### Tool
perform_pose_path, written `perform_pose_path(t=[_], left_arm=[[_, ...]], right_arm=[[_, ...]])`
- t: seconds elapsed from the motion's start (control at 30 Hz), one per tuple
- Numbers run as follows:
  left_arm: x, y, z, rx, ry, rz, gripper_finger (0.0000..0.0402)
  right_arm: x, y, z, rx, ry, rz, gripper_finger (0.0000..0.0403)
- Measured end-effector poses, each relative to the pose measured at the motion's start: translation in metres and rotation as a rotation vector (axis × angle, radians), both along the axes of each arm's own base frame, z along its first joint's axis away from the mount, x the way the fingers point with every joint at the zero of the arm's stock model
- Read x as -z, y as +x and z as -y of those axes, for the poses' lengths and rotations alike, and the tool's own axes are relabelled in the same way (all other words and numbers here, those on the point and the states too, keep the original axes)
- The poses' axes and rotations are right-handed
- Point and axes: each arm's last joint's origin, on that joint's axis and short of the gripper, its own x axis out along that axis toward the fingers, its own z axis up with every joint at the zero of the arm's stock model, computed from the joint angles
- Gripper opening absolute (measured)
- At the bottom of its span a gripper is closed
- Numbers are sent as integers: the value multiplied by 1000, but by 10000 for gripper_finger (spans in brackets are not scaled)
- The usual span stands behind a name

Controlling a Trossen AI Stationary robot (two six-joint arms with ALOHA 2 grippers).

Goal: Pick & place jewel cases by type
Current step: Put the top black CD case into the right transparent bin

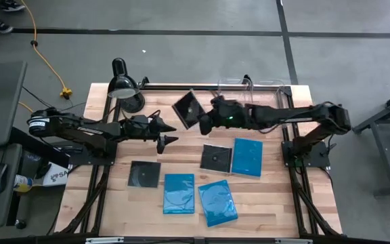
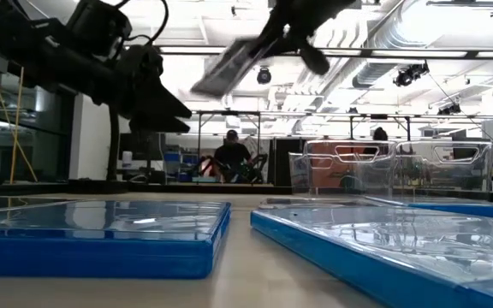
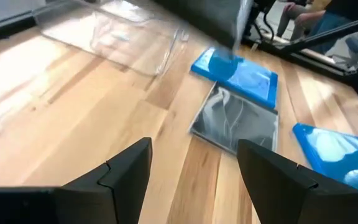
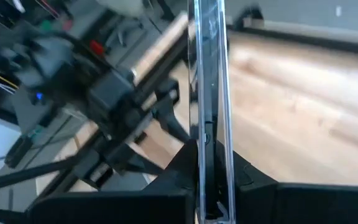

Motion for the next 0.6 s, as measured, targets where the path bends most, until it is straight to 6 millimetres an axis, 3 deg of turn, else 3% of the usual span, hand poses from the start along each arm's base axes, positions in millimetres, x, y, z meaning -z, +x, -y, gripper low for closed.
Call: perform_pose_path(t=[0.3, 0.6], left_arm=[[-1, -1, 0, -12, 4, 6, 236], [-2, -1, -1, -37, 4, 11, 236]], right_arm=[[-56, -44, -1, 33, -214, 117, 10], [-98, -90, -3, 65, -371, 230, 10]])
